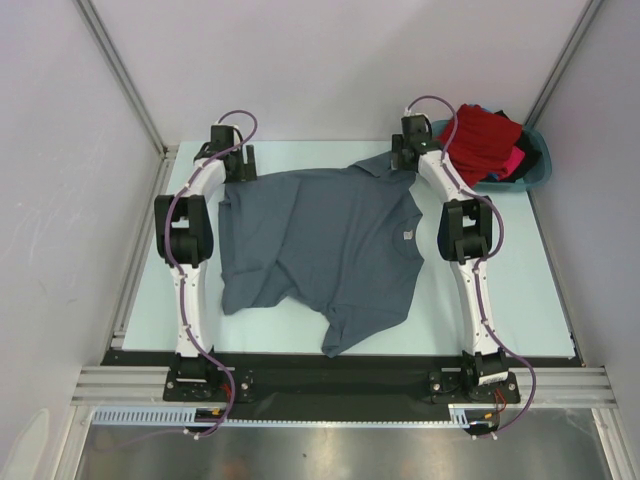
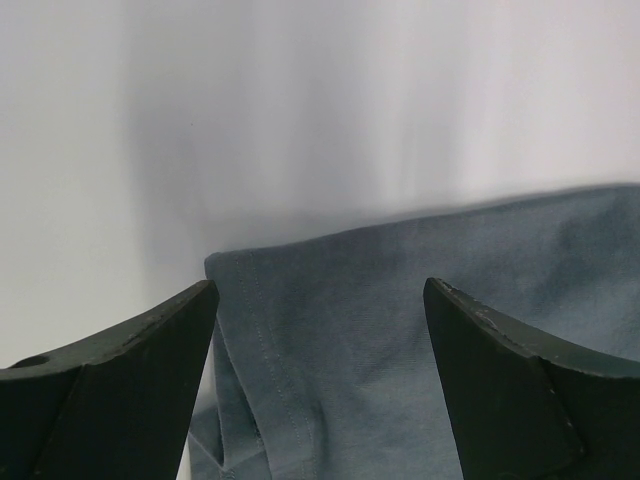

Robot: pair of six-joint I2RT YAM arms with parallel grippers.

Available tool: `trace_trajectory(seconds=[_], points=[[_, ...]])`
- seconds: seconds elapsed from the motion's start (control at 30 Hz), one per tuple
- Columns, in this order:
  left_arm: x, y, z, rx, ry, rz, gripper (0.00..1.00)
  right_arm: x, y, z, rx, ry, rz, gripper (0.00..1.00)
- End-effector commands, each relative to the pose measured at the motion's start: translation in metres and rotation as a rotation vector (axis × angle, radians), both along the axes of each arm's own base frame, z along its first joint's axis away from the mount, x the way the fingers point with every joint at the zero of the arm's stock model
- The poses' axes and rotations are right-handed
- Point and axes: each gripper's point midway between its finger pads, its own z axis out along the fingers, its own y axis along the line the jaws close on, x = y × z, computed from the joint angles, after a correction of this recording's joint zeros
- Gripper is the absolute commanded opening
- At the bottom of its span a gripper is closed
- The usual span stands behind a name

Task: Fold and stack the t-shirts
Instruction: Flatten the tshirt out

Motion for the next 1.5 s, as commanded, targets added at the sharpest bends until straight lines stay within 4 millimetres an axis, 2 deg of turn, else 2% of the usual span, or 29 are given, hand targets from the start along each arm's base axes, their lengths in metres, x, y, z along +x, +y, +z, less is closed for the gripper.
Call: trace_trajectory(seconds=[0.0, 0.2, 0.4, 0.57, 0.73, 1.07, 1.2, 1.3, 1.33, 1.4, 1.43, 1.47], points=[[0.009, 0.006, 0.016, 0.023, -0.032, -0.016, 0.89, -0.002, -0.025, -0.017, -0.012, 0.042, -0.054, 0.71], [0.006, 0.011, 0.018, 0.050, -0.024, -0.010, 0.90, -0.011, -0.025, -0.024, -0.019, 0.083, -0.051, 0.70], [0.009, 0.006, 0.018, 0.039, -0.015, -0.041, 0.87, -0.016, -0.018, -0.034, 0.043, 0.129, -0.014, 0.68], [0.010, 0.004, 0.011, 0.033, 0.020, -0.051, 0.85, -0.020, -0.014, -0.039, 0.090, 0.162, 0.005, 0.68], [0.010, 0.004, 0.000, 0.032, 0.031, -0.051, 0.88, -0.022, -0.006, -0.046, 0.164, 0.183, 0.025, 0.67], [0.017, 0.023, -0.021, 0.145, 0.066, -0.041, 0.91, -0.023, -0.004, -0.049, 0.186, 0.200, 0.040, 0.66], [0.019, 0.025, -0.020, 0.158, 0.059, -0.034, 0.91, -0.024, 0.001, -0.049, 0.208, 0.206, 0.061, 0.66], [0.016, 0.023, -0.026, 0.144, 0.078, -0.041, 0.77, -0.023, 0.000, -0.048, 0.212, 0.202, 0.063, 0.66], [0.014, 0.023, -0.027, 0.145, 0.088, -0.040, 0.65, -0.024, -0.001, -0.050, 0.212, 0.204, 0.061, 0.65], [0.011, 0.022, -0.032, 0.138, 0.103, -0.044, 0.52, -0.024, 0.001, -0.050, 0.216, 0.207, 0.064, 0.65], [0.009, 0.021, -0.034, 0.134, 0.114, -0.046, 0.39, -0.024, 0.001, -0.051, 0.218, 0.208, 0.066, 0.64], [0.008, 0.020, -0.035, 0.128, 0.119, -0.050, 0.34, -0.024, 0.000, -0.050, 0.219, 0.207, 0.065, 0.63]])
